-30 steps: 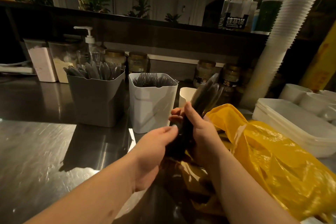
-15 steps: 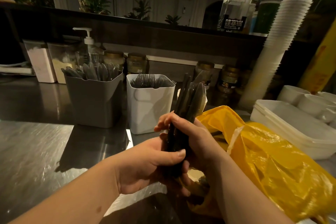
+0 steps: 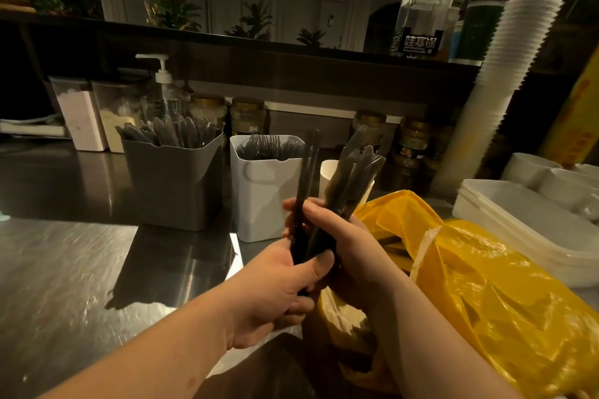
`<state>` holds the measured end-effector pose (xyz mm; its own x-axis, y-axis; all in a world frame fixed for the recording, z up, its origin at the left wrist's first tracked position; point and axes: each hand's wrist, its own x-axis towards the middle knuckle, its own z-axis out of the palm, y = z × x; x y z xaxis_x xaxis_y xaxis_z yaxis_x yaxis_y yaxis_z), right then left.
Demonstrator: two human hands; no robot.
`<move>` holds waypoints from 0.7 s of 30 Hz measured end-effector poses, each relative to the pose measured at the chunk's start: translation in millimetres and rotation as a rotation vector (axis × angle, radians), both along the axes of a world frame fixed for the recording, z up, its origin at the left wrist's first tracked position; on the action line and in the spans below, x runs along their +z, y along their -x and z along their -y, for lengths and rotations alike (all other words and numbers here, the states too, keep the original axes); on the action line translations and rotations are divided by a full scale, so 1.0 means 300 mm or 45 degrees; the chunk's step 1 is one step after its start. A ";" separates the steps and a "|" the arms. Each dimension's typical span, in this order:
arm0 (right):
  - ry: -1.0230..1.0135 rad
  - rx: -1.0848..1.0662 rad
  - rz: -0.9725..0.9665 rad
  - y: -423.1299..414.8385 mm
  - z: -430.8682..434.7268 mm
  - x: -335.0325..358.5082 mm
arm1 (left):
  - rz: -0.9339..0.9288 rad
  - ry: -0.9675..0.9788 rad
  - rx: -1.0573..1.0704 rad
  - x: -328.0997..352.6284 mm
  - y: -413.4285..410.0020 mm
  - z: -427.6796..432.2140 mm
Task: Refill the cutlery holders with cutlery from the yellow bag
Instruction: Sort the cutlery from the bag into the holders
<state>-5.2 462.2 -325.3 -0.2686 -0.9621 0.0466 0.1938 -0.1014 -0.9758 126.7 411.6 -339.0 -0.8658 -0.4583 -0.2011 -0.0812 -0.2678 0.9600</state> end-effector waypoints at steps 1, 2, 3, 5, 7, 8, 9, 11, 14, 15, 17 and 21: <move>0.022 -0.006 0.002 0.006 -0.003 0.006 | 0.003 0.038 0.031 0.002 -0.001 0.003; 0.057 -0.024 0.024 0.014 -0.005 0.012 | 0.013 0.095 0.079 0.010 0.000 0.002; 0.115 -0.067 0.057 0.023 -0.006 0.017 | 0.012 0.162 0.139 0.011 0.001 0.003; 0.241 -0.326 -0.042 0.036 -0.005 0.027 | 0.016 0.298 0.295 0.004 0.009 0.013; 0.377 -0.810 -0.486 0.052 -0.012 0.032 | 0.043 0.444 0.464 -0.006 0.013 0.022; 0.457 -0.924 -0.700 0.050 -0.022 0.041 | 0.072 0.536 0.480 -0.007 0.010 0.025; 0.505 -0.909 -0.854 0.043 -0.024 0.044 | 0.075 0.563 0.505 -0.015 0.000 0.019; 0.468 -0.696 -0.986 0.011 -0.022 0.046 | 0.182 0.613 0.721 -0.039 0.021 0.048; 0.369 -0.625 -0.935 -0.032 -0.011 0.043 | 0.168 0.808 0.738 -0.056 0.030 0.046; 0.382 -0.648 -0.811 -0.030 -0.011 0.046 | 0.167 0.937 0.692 -0.068 0.015 0.045; 0.426 -0.658 -0.578 -0.009 -0.026 0.063 | 0.158 1.018 0.678 -0.072 0.005 0.057; 0.489 -0.613 -0.615 0.002 -0.049 0.063 | 0.017 0.805 0.779 -0.057 0.022 0.090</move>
<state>-5.7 476.8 -306.4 -0.5175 -0.6376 0.5706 -0.3945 -0.4140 -0.8204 120.2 384.6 -356.0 -0.4309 -0.8703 0.2386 -0.1099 0.3131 0.9434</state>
